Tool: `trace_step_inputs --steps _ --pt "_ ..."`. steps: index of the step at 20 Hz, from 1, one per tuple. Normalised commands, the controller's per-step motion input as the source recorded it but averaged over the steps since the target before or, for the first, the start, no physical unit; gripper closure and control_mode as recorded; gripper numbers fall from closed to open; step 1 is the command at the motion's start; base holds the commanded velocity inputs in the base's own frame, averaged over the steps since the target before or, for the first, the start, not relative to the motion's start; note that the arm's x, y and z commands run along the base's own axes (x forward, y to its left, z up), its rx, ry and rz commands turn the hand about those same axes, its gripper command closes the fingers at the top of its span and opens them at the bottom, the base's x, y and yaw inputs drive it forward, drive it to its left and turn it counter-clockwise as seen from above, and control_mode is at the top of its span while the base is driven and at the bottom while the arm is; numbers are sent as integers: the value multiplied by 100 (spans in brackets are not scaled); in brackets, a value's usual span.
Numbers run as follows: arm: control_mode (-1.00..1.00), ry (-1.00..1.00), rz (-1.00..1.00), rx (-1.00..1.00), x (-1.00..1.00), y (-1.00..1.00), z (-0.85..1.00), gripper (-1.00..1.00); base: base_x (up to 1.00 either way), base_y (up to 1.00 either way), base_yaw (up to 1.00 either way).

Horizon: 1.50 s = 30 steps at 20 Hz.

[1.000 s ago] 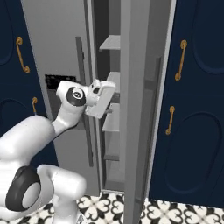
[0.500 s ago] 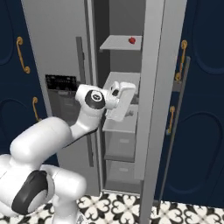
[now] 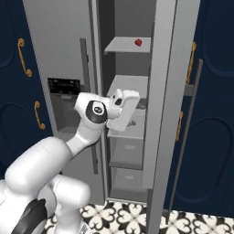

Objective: Take the strawberry from the fridge and place it on top of the pancake, located on the dining counter.

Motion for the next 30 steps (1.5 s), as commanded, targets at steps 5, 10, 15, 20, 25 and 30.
trace_step_inputs --steps 5,10,15,20,25,30 --pt "-100 6 0 48 -5 87 18 -100 0 0 0" --pt "-100 16 -4 95 -22 33 4 -100 0 0 0" --pt "-100 10 -13 85 -47 53 9 -100 0 0 0" --pt "-100 1 -15 36 -74 74 5 -100 0 0 0" --pt "-100 -13 -10 38 -100 16 0 -100 0 0 0" --pt "-100 3 -7 -10 -45 75 0 -100 0 0 0"
